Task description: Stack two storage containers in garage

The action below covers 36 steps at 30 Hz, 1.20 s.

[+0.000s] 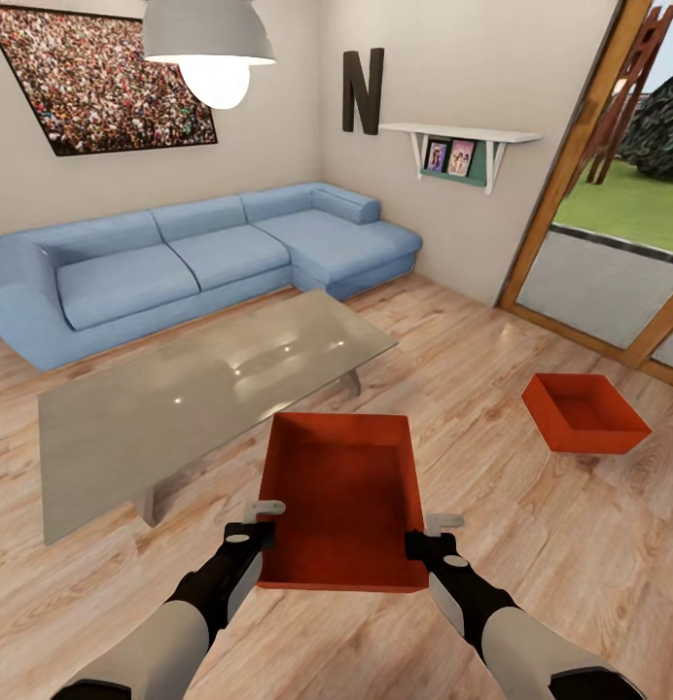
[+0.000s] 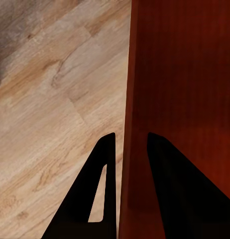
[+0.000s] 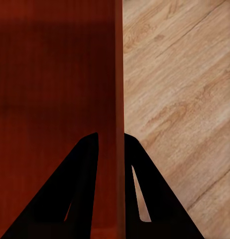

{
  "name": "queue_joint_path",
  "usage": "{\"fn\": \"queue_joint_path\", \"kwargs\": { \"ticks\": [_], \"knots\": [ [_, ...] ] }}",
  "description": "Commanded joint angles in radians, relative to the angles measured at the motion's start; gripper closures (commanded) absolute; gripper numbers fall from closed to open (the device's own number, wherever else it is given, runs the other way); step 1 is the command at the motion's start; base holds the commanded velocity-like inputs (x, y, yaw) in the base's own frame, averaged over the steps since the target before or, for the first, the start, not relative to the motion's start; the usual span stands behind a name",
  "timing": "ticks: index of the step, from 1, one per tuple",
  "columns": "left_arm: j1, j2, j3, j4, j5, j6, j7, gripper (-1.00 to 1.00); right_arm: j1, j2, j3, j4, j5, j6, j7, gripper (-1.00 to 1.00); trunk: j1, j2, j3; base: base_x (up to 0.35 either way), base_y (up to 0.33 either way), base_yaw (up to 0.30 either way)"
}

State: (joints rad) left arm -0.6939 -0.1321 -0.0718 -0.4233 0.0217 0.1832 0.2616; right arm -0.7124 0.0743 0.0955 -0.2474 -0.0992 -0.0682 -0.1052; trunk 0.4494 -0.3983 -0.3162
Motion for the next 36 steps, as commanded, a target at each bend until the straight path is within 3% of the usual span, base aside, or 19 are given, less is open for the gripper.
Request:
{"fn": "queue_joint_path", "kwargs": {
  "ticks": [1, 36],
  "knots": [
    [0.000, 0.002, -0.006, 0.003, -0.003, 0.010, 0.016, 1.00, -0.002, -0.001, -0.016, -0.003, 0.001, -0.009, -0.052, 1.00, 0.001, -0.002, 0.000, 0.000, 0.000, 0.000],
    [0.001, 0.002, -0.006, 0.000, -0.003, 0.010, 0.015, 1.00, -0.002, -0.001, -0.016, -0.003, 0.001, -0.009, -0.053, 1.00, 0.001, -0.002, 0.057, 0.000, 0.000, 0.000]
  ]
}}
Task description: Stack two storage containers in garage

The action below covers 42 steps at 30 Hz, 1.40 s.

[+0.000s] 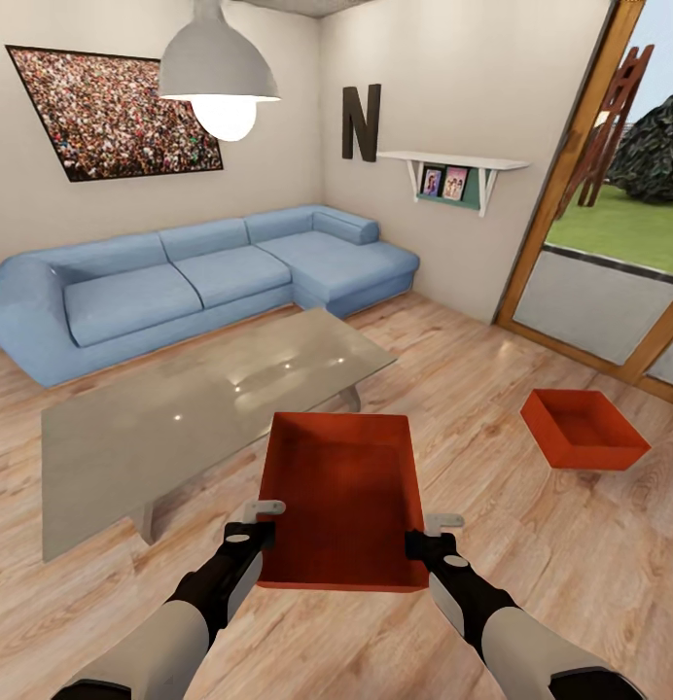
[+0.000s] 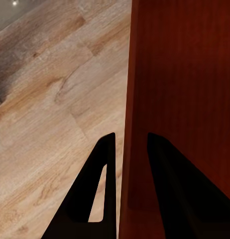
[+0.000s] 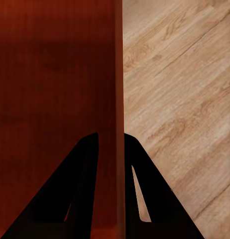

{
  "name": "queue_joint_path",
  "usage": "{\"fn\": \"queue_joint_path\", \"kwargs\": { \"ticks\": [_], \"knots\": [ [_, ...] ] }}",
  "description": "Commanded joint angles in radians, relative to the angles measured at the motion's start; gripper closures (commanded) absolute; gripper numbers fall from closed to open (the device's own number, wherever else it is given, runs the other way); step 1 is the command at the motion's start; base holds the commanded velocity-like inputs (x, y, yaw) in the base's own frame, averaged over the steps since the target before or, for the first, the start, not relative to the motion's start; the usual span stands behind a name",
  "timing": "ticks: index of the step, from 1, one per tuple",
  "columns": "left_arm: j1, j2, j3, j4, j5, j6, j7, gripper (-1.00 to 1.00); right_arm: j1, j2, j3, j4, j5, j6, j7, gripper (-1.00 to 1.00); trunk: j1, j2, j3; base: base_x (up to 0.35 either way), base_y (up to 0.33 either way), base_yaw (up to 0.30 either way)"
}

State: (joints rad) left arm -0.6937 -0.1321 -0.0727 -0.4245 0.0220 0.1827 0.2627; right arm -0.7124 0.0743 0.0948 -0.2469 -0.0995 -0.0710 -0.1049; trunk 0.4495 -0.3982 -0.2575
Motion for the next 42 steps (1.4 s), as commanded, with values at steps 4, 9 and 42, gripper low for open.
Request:
{"fn": "queue_joint_path", "kwargs": {
  "ticks": [4, 9, 42],
  "knots": [
    [0.000, 0.002, -0.004, 0.002, -0.003, 0.011, 0.014, 1.00, -0.002, -0.001, -0.015, -0.003, 0.001, -0.006, -0.053, 1.00, 0.001, -0.002, 0.005, 0.000, 0.000, 0.000],
    [0.000, 0.003, -0.005, 0.001, 0.029, 0.011, 0.014, 1.00, -0.002, -0.001, -0.015, -0.003, 0.001, -0.006, -0.053, 1.00, 0.001, -0.002, 0.013, 0.000, 0.000, 0.000],
    [0.000, 0.003, -0.006, 0.009, 0.046, 0.011, 0.015, 1.00, -0.002, -0.001, -0.015, -0.003, 0.001, -0.006, -0.053, 1.00, 0.001, -0.002, 0.067, 0.000, 0.000, 0.000]
  ]
}}
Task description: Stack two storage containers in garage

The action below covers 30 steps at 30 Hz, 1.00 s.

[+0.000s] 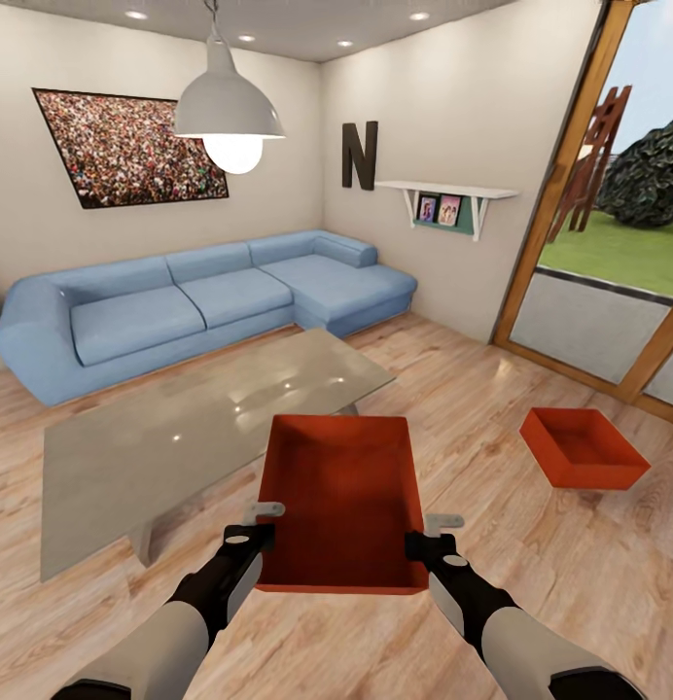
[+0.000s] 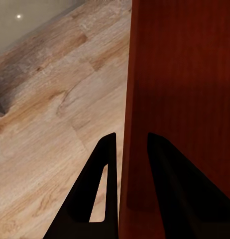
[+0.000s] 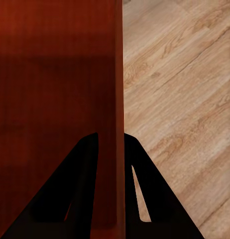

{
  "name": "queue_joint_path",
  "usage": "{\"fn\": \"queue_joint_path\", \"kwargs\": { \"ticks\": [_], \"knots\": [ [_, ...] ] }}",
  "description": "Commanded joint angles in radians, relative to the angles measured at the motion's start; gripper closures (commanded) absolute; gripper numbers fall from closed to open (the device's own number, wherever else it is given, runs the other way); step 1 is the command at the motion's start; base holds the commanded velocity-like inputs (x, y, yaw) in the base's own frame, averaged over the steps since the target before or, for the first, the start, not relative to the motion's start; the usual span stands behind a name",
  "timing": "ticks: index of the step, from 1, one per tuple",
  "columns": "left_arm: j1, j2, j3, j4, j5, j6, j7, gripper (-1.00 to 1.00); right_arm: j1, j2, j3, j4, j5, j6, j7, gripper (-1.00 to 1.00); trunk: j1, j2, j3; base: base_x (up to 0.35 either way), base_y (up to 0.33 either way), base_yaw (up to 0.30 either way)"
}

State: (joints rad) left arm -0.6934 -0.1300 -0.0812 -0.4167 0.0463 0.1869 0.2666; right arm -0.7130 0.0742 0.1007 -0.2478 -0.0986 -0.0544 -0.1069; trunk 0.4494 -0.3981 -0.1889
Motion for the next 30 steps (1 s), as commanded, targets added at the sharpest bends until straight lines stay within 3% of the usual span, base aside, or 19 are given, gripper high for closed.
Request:
{"fn": "queue_joint_path", "kwargs": {
  "ticks": [1, 30],
  "knots": [
    [0.000, 0.001, 0.003, 0.001, 0.021, 0.006, 0.011, 1.00, -0.001, -0.001, -0.021, -0.002, 0.000, -0.023, -0.051, 1.00, 0.001, -0.002, 0.000, 0.000, 0.000, 0.000],
    [0.000, 0.001, 0.003, -0.001, 0.021, 0.006, 0.011, 1.00, -0.001, -0.001, -0.021, -0.002, 0.001, -0.022, -0.051, 1.00, 0.001, -0.002, 0.047, 0.000, 0.000, 0.000]
  ]
}}
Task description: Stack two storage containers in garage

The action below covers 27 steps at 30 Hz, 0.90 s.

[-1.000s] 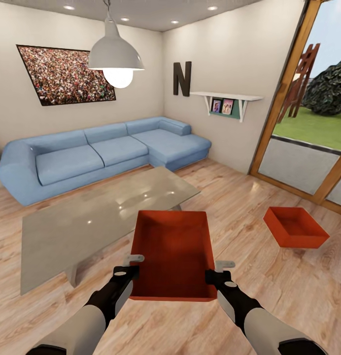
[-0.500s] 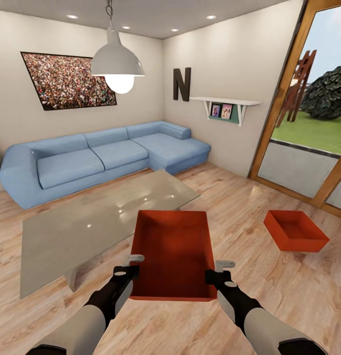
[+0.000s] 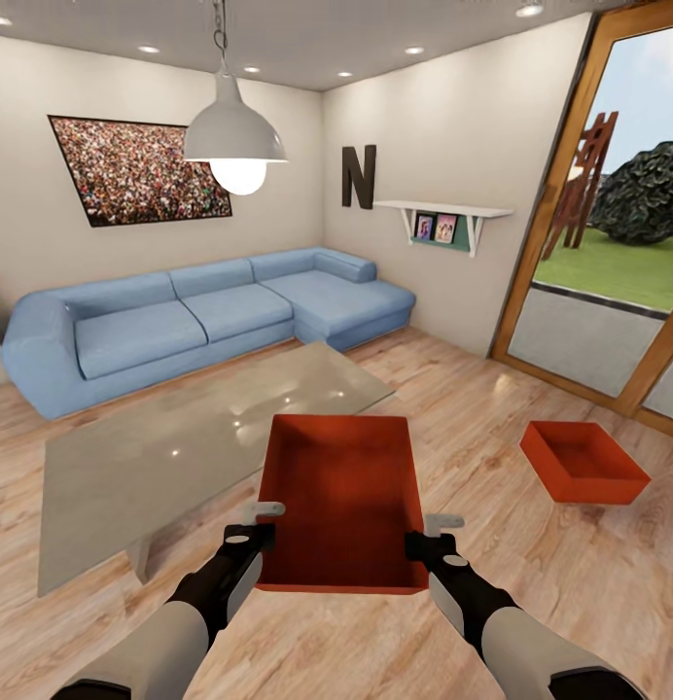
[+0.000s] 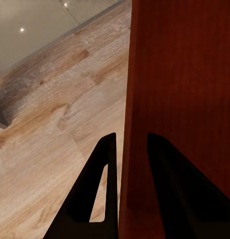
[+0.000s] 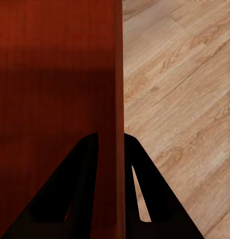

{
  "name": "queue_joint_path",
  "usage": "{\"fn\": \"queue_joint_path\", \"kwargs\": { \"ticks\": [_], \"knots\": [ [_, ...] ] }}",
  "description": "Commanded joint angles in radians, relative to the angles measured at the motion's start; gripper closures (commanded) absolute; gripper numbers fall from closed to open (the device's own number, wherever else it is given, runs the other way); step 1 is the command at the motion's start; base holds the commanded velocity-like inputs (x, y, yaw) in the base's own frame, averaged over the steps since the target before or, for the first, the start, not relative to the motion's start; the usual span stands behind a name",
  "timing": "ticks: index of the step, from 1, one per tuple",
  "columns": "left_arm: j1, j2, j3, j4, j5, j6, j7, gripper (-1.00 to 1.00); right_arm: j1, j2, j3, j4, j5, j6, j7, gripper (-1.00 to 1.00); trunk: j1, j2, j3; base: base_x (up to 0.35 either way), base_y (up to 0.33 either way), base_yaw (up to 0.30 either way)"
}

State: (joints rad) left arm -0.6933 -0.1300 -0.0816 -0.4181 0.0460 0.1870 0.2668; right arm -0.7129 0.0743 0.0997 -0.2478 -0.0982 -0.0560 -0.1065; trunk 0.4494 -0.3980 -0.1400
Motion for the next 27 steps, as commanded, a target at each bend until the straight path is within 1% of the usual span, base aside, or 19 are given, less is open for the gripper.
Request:
{"fn": "queue_joint_path", "kwargs": {
  "ticks": [1, 27],
  "knots": [
    [0.000, 0.001, 0.003, 0.001, 0.021, 0.006, 0.011, 1.00, -0.002, -0.001, -0.020, -0.002, 0.000, -0.021, -0.051, 1.00, 0.001, -0.002, 0.000, 0.000, 0.000, 0.000],
    [0.000, 0.001, 0.003, -0.001, 0.021, 0.004, 0.011, 1.00, -0.001, -0.001, -0.020, -0.002, 0.000, -0.021, -0.051, 1.00, 0.001, -0.002, 0.042, 0.000, 0.000, 0.000]
  ]
}}
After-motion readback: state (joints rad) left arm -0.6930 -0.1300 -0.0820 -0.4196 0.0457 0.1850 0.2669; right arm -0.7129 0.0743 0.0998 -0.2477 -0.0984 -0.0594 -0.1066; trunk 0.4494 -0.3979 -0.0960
